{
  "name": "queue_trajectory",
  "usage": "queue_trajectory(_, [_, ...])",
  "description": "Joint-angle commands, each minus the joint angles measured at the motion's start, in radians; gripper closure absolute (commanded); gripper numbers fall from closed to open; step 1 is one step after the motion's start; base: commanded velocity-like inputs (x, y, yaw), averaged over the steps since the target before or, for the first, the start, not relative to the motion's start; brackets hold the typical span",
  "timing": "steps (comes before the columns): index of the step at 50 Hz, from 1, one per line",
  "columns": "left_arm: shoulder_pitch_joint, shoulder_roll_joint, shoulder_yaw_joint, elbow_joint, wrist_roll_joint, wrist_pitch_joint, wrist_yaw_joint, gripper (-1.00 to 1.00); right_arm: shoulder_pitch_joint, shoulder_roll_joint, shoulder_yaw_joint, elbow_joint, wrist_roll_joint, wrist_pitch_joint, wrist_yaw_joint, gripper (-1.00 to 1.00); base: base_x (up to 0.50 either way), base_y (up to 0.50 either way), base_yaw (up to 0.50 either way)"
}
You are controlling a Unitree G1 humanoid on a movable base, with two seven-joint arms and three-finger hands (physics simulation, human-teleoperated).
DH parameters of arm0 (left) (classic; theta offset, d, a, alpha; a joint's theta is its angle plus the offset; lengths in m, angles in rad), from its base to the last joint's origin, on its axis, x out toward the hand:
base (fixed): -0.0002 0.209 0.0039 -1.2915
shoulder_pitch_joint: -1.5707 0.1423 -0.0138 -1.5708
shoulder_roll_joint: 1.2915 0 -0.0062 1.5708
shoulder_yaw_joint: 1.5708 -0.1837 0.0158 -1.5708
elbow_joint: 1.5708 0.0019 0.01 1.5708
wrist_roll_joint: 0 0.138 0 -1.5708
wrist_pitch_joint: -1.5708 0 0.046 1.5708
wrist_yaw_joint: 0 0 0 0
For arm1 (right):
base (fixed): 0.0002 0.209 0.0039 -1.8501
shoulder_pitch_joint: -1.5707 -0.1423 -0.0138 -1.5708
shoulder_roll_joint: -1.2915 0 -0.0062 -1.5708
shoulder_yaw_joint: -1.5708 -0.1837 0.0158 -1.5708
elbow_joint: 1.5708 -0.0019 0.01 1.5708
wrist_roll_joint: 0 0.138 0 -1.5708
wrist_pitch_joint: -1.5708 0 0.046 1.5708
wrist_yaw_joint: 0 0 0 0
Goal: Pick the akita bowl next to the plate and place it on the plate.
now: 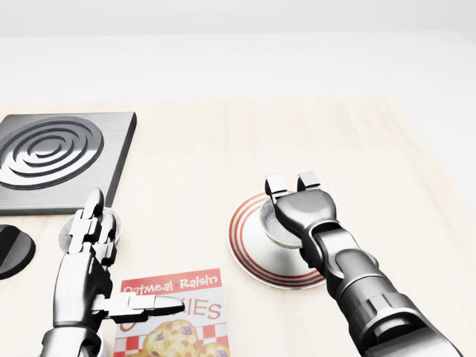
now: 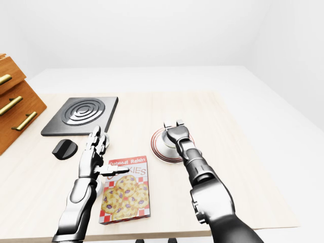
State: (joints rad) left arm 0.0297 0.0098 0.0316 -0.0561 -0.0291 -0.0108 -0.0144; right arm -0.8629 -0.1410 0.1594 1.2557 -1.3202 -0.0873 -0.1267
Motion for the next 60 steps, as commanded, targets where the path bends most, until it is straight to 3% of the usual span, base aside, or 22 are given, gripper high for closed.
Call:
queue_trajectory(1, [0.001,0.000,0.000,0.005,0.000,-0.006,-0.001,-1.00,-0.008,0.000,-0.005,0.006,-0.019,0.000,-0.017,1.00,0.00,0.00,0.00])
queue_trajectory(20, [0.000,0.001,0.001,0.001,-0.001,0.000,-0.001,-1.00,-0.009,0.006,-0.003,0.026,-0.022,0.000,-0.039,1.00,0.00,0.00,0.00])
queue_trajectory(22, [-0.002,0.001,0.003,0.013,-0.002,-0.010,-0.002,-1.00,-0.010,0.007,-0.005,0.025,-0.020,0.000,-0.034,1.00,0.00,0.00,0.00])
queue_trajectory(28, [0.002,0.000,0.000,-0.008,-0.001,0.006,0.000,-1.00,-0.011,0.005,-0.006,0.031,-0.019,0.000,-0.038,1.00,0.00,0.00,0.00])
queue_trajectory(41, [0.001,0.000,0.001,-0.004,-0.003,0.005,0.000,-1.00,-0.022,0.007,-0.006,0.040,-0.023,0.000,-0.054,1.00,0.00,0.00,0.00])
queue_trajectory(42, [-0.002,0.000,0.001,-0.001,-0.003,0.004,0.000,-1.00,-0.025,0.007,-0.011,0.039,-0.017,0.000,-0.054,0.82,0.00,0.00,0.00])
queue_trajectory(43, [-0.002,0.000,0.001,-0.004,-0.003,0.007,0.001,-1.00,-0.029,0.009,-0.024,0.038,0.002,0.000,-0.037,-1.00,0.00,0.00,0.00])
queue_trajectory(50, [0.000,0.000,0.000,-0.003,-0.002,0.003,0.001,-1.00,-0.029,0.008,-0.012,0.040,0.001,0.000,-0.064,-1.00,0.00,0.00,0.00])
queue_trajectory(60, [0.000,0.000,0.001,-0.004,-0.005,0.005,0.000,-1.00,-0.023,0.005,-0.018,0.035,0.026,0.000,-0.013,-1.00,0.00,0.00,0.00])
